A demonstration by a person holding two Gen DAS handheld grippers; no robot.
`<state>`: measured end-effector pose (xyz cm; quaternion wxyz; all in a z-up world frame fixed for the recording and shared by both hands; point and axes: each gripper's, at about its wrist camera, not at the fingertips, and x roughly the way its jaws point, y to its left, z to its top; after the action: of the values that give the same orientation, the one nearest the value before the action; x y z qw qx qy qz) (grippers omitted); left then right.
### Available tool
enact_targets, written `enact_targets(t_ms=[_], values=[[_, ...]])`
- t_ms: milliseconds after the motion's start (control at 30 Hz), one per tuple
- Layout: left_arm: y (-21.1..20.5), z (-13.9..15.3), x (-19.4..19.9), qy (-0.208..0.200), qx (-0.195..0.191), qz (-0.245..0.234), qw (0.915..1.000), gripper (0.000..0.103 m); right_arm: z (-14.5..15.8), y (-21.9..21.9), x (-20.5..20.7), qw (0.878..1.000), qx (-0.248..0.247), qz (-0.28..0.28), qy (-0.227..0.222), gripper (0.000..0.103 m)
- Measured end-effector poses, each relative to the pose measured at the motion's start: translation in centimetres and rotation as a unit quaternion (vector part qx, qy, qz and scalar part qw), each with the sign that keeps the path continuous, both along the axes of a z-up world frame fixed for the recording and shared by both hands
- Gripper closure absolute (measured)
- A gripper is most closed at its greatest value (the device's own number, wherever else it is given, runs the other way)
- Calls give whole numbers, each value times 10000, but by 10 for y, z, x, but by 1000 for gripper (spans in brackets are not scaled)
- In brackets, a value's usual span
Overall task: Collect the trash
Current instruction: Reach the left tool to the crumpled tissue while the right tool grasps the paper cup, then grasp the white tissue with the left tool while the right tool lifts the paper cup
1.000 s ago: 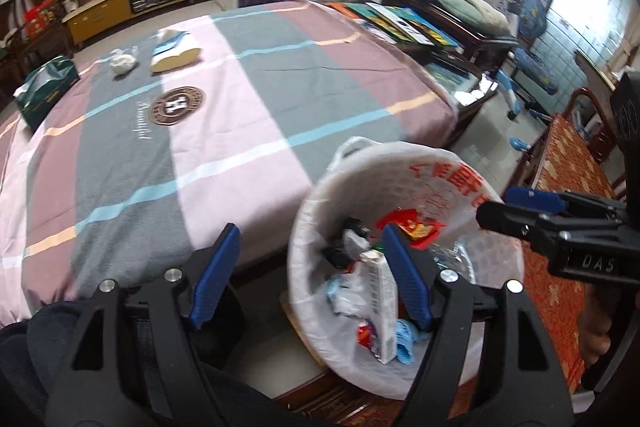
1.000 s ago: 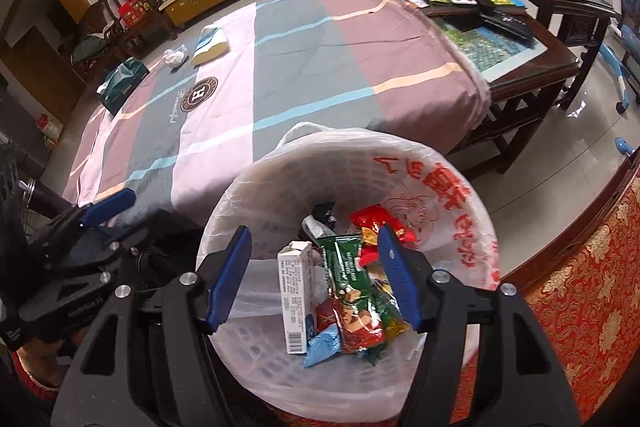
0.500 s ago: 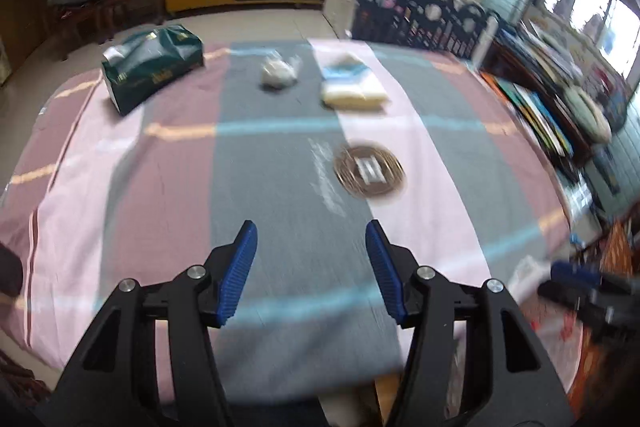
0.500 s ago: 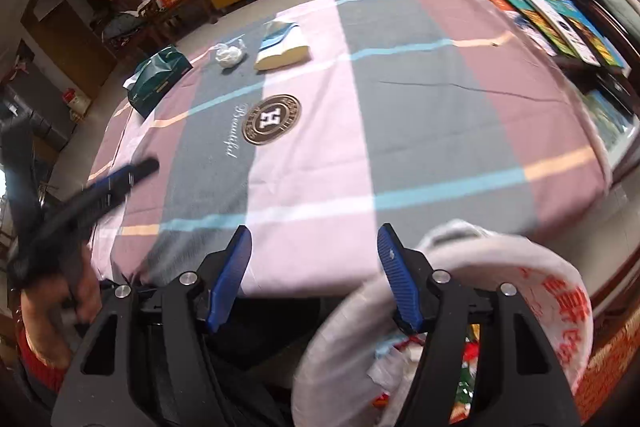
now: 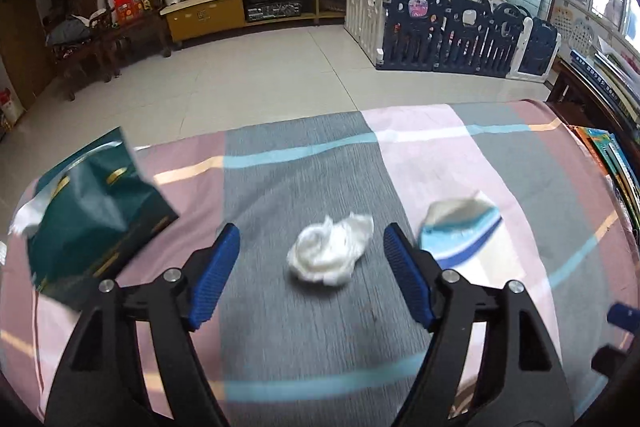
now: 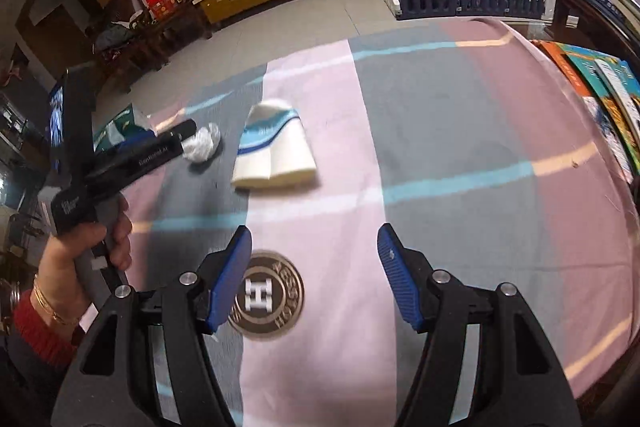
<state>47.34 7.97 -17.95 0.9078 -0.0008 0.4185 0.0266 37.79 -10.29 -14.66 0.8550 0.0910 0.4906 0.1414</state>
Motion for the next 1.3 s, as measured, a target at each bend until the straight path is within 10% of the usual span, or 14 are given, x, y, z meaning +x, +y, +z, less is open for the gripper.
enact_targets(t_ms=[100,233,400,600,767,900,1000,1133,1300], values=[[-1,-20,17,458,190,-138,9987,77,-12,14,41,10000,34,7,27,39],[12,-21,4,328,-88,-175,9993,98,-29,33,80,9999,35,108,93,39],[35,6,-46,-172,-634,-73,9978,99,-55,45,102,9980,328,48,545,42],[44,23,-138,-433,-880,89,9951,99,-54,63,75,9964,519,359,570,74],[54,23,-216,-303,-760,259,9963,99,-43,83,-3,9833,636,1487,838,75],[74,21,-262,-130,-1016,601,9929,99,-43,99,-77,9601,-282,2626,923,75],[82,27,-282,-178,-1254,716,9894,99,-41,86,-94,9675,-482,2294,953,68],[83,25,-297,-162,-1520,712,9857,99,-27,72,-103,9855,-855,1343,589,24],[87,18,-299,-83,-1516,807,9851,99,-28,106,-115,9798,-1423,1342,406,22]])
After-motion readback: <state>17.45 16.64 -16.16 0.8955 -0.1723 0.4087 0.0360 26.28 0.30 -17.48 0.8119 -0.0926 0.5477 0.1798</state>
